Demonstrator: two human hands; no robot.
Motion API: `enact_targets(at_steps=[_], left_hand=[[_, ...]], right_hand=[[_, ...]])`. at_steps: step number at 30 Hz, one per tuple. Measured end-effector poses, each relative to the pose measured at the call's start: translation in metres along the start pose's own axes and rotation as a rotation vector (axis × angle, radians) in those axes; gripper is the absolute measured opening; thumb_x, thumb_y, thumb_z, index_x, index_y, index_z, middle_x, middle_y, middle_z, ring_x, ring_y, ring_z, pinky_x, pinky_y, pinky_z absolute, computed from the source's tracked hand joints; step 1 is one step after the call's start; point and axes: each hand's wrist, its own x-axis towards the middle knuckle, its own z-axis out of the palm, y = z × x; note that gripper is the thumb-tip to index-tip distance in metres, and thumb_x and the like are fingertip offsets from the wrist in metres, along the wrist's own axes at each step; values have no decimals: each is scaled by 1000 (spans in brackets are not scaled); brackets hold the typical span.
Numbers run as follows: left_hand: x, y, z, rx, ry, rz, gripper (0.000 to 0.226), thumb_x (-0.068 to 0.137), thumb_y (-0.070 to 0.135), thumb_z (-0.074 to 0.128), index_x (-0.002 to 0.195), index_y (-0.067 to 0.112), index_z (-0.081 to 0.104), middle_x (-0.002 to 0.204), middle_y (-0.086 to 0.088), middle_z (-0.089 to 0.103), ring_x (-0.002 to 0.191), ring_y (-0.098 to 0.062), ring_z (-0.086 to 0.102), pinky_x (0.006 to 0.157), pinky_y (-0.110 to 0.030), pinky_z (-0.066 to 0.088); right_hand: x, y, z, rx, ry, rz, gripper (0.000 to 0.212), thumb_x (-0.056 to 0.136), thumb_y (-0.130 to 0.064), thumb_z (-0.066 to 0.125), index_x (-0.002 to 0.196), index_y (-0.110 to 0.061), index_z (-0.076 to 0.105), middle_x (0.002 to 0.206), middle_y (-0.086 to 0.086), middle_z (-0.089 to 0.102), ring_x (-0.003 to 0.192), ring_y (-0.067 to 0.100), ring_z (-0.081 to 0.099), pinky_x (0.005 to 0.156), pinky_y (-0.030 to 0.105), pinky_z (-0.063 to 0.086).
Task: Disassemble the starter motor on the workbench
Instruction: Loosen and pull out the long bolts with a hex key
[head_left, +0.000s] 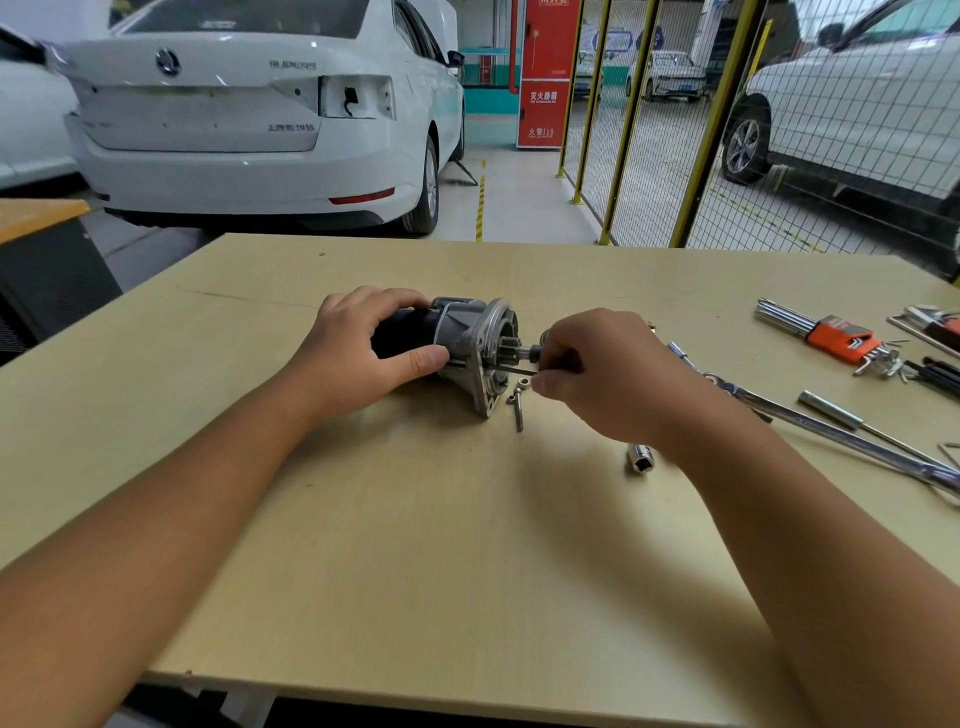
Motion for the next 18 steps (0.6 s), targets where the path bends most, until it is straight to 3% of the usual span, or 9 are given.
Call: enact_targets(at_steps=[3,6,9,14,18], left_hand=[[0,-1,0,-8,1,1,56,83,57,80,132,37,64,122,9,60,121,-21,42,99,-36,36],[0,0,-1,-1,2,2,56,83,57,81,132,37,64,122,9,60,121,-20,42,100,-36,35],[0,0,-1,0,-6,1,60,78,64,76,131,38,63,121,11,58,119,-18,41,99,-35,35],[0,0,-1,-1,-12,-10,61,78,66,76,132,39,63,120,12,58,121,-19,41,98,-36,35],[0,-1,0,2,-13,-10,61,78,66,76,131,40,62,121,12,57,122,-19,41,100,-37,36]], right_hand=[[-1,-2,-1,3,-27,10,33,101,-31,58,72,-16,62,72,5,59,72,27,56,57,31,38],[-2,-4,-1,-20,-39,6,32,103,-28,54,76,-14,63,71,3,57,71,22,53,54,29,34],[-1,-4,-1,-38,6,-17,26,100,-27,59,78,-16,67,70,-2,58,68,14,52,53,27,34],[-1,0,3,-15,124,-40,7,86,-27,77,81,-22,75,76,-9,66,77,16,61,69,31,52],[-1,1,4,29,120,-51,9,84,-25,81,82,-20,73,76,-11,63,73,5,56,60,21,44]])
